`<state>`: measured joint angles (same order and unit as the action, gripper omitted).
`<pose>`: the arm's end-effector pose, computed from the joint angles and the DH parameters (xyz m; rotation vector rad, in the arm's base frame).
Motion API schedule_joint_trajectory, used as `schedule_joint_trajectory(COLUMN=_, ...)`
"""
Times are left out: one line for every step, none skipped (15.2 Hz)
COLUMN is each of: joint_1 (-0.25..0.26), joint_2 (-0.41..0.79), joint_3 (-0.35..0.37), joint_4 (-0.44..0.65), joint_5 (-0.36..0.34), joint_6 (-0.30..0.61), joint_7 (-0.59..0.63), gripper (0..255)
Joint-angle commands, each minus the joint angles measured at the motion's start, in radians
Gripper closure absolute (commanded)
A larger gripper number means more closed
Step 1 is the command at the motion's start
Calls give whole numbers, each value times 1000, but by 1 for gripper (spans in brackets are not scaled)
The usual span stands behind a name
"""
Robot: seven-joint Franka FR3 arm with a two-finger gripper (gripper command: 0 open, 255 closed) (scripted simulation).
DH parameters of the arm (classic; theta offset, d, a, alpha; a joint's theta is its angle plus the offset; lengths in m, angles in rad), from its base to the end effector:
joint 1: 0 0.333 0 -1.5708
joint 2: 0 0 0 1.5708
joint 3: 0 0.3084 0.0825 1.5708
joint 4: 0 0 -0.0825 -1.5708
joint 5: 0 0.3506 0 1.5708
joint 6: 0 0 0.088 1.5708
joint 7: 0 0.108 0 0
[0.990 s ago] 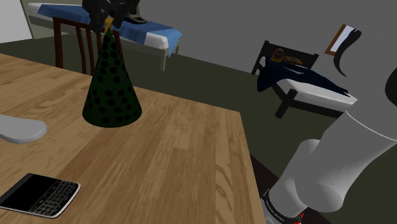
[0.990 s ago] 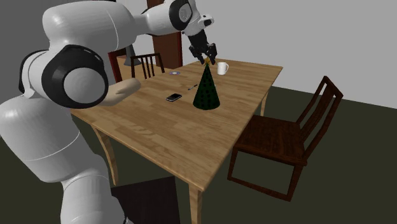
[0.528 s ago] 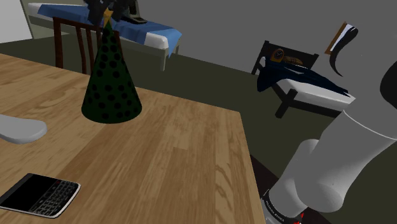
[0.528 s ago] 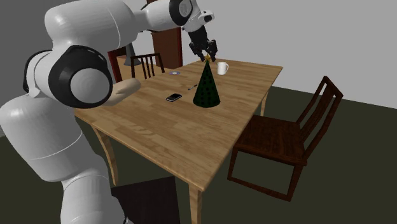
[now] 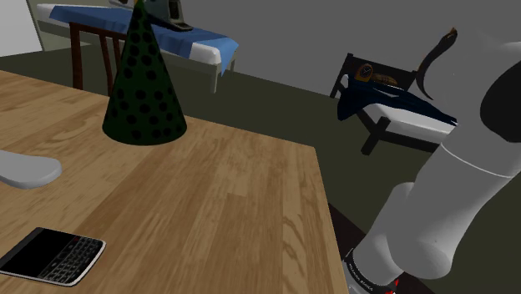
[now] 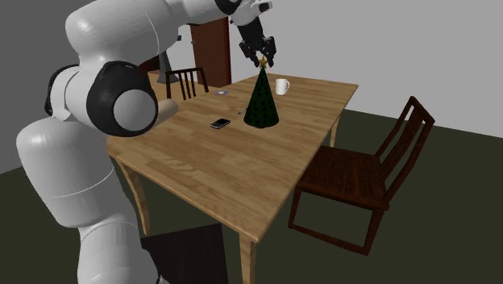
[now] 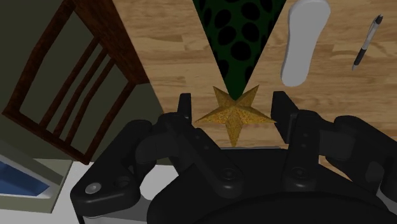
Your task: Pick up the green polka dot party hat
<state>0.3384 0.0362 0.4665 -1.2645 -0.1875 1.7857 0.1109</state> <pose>0.3881 0.3699 0.7600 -2.8086 -0.9998 -0.7832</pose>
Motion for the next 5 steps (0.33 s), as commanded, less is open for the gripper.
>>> schedule_joint_trajectory(joint_1=8, joint_2=24, joint_3=6, joint_4=61, joint_5=-15, joint_6=-39, joint_7=2, gripper=255)
schedule_joint_trajectory(joint_1=13, joint_2=38, joint_3=9, joint_4=93, joint_5=-24, joint_6=-59, joint_7=3, gripper=255)
schedule_joint_trajectory(joint_1=18, joint_2=53, joint_3=12, joint_4=127, joint_5=-34, joint_6=-80, joint_7=4, gripper=255)
schedule_joint_trajectory(joint_1=20, joint_2=55, joint_3=12, joint_4=132, joint_5=-35, joint_6=-83, joint_7=4, gripper=255)
schedule_joint_trajectory(joint_1=20, joint_2=55, joint_3=12, joint_4=132, joint_5=-35, joint_6=-83, joint_7=4, gripper=255)
